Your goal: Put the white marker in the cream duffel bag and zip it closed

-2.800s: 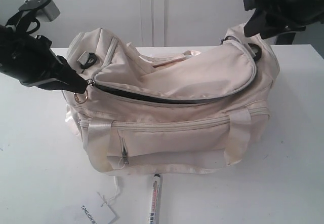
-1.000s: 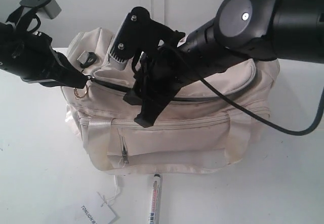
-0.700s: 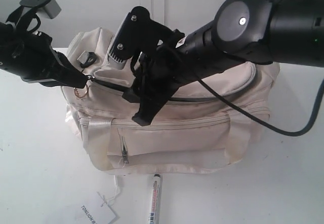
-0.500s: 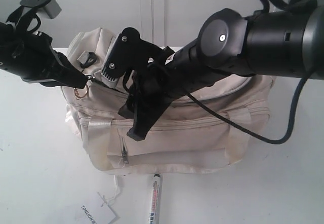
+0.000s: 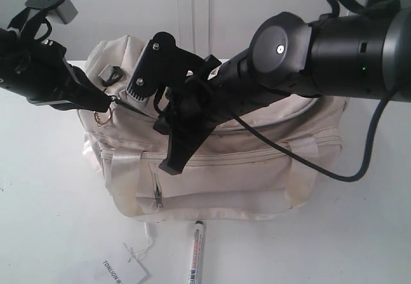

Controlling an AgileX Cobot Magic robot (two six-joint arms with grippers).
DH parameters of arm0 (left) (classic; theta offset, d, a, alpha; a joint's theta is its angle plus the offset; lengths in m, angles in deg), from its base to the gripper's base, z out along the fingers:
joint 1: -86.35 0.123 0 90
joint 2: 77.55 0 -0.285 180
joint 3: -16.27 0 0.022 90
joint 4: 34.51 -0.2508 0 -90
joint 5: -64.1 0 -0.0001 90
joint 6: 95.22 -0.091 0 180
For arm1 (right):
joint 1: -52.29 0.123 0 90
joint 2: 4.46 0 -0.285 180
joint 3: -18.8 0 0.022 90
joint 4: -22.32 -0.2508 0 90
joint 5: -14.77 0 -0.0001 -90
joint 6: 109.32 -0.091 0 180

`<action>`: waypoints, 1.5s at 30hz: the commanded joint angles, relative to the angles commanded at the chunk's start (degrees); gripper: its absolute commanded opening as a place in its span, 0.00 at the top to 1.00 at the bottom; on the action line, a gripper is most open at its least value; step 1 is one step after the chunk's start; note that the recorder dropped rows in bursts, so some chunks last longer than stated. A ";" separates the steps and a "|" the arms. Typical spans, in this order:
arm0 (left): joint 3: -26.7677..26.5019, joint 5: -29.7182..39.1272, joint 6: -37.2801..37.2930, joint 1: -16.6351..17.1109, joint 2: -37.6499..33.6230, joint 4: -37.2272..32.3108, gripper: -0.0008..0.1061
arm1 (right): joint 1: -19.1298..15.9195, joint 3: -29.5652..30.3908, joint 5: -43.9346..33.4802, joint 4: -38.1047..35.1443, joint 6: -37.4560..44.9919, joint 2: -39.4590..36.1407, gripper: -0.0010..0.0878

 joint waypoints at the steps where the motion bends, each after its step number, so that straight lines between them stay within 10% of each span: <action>1: 0.00 0.00 0.00 0.00 0.00 0.00 0.99 | 0.00 0.00 0.00 0.23 0.00 0.00 0.99; 45: 0.00 -24.60 -3.18 0.00 -3.09 -0.42 0.99 | 0.00 0.00 -3.37 0.36 4.61 2.10 0.99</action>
